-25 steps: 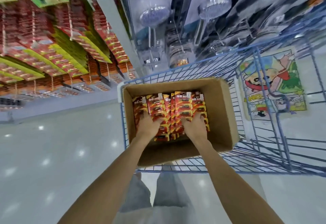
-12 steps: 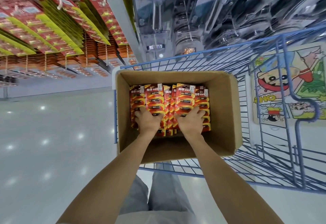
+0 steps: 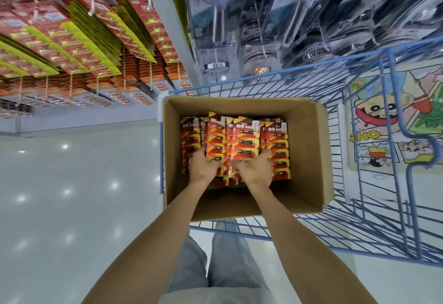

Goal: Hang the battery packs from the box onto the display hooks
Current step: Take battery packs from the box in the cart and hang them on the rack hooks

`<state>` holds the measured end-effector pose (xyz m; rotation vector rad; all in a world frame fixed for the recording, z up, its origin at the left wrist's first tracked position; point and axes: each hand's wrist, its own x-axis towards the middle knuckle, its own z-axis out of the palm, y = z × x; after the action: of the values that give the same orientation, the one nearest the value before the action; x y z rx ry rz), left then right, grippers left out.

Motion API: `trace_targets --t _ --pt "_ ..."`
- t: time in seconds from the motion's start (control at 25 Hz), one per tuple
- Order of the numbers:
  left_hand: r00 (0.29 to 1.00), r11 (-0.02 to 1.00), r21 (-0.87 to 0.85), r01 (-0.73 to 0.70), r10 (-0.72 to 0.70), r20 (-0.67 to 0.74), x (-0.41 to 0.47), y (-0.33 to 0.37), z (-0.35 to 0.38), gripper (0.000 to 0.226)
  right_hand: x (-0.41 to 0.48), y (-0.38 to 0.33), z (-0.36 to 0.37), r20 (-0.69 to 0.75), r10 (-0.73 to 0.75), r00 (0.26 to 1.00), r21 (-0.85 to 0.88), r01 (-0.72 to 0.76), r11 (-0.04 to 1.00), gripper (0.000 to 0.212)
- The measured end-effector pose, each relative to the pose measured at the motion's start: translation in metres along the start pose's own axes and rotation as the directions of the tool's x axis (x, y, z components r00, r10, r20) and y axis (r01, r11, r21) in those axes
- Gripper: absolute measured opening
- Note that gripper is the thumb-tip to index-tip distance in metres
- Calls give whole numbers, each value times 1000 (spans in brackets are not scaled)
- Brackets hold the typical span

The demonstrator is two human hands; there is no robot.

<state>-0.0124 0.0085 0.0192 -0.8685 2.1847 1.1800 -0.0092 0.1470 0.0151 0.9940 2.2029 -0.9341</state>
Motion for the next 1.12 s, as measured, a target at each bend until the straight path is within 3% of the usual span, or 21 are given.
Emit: trace_targets --t 0.12,0.28,0.52,0.68,0.84,1.0,1.12 --pt "996 989 -145 38 -26 85 -13 8 -9 44 -3 2 -14 42 -66 997 105 61 993 80" --pt "991 963 -270 7 28 128 -42 28 -42 51 -27 -9 -51 129 -122 984 407 60 912 65" --pt "962 883 -463 -77 188 198 -103 58 -115 56 -89 -39 -106 171 -321 931 646 140 750 65" --pt "960 810 -565 -156 259 107 -140 84 -159 53 -138 -76 -132 193 -494 848 707 229 669 53" --pt "964 728 -653 -209 266 -12 -158 96 -201 28 -181 -120 -141 189 -574 797 757 254 602 33" --pt "951 677 -677 -289 281 -125 -167 103 -248 29 -222 -163 -137 178 -656 733 766 315 560 20" --pt "933 634 -690 -350 299 -198 -171 106 -293 28 -251 -199 -124 160 -700 697 777 349 524 21"
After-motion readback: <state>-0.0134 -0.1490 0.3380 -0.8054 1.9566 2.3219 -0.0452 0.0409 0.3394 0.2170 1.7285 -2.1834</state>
